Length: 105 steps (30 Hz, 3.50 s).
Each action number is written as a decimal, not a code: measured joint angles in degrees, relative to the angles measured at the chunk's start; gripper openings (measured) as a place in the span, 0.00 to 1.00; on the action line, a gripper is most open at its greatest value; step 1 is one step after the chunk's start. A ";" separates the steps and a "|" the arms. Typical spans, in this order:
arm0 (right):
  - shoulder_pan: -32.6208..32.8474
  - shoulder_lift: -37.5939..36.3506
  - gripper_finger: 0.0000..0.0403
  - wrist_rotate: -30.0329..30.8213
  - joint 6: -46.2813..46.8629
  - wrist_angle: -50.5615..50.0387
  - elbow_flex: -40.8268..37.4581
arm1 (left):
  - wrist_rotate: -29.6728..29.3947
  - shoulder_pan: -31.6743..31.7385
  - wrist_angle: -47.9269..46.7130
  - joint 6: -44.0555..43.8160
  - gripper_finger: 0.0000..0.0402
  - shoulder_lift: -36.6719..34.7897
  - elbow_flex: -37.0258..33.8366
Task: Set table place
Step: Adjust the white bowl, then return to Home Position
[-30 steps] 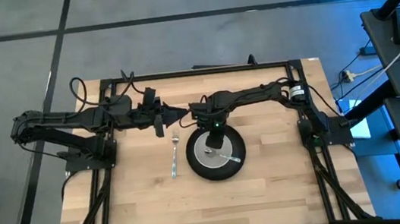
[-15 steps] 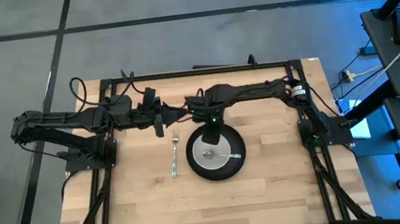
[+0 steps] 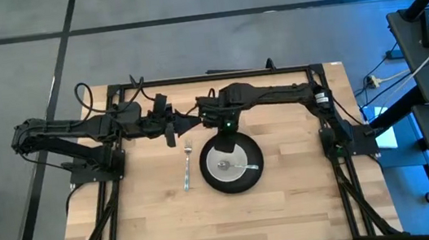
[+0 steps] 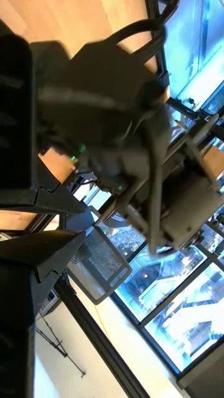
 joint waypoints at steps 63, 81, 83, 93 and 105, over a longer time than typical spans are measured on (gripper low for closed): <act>8.88 -1.48 0.01 10.19 1.18 -15.44 8.06 | 0.21 -0.48 0.84 1.52 0.11 -2.25 0.00; 27.05 -33.13 0.02 38.63 5.03 -9.13 5.10 | -4.16 -8.89 -12.96 24.62 0.11 -20.52 -0.09; 28.36 -37.61 0.01 38.63 3.61 -5.91 -0.17 | -5.19 -8.99 -16.84 25.46 0.11 -22.41 -0.09; 30.22 -62.02 0.03 38.96 4.08 25.22 -38.44 | -5.40 -8.94 -25.42 30.97 0.11 -30.91 -2.07; 30.18 -85.00 0.03 39.01 4.87 67.43 -81.62 | -3.61 -8.94 5.00 31.74 0.11 -44.91 -31.05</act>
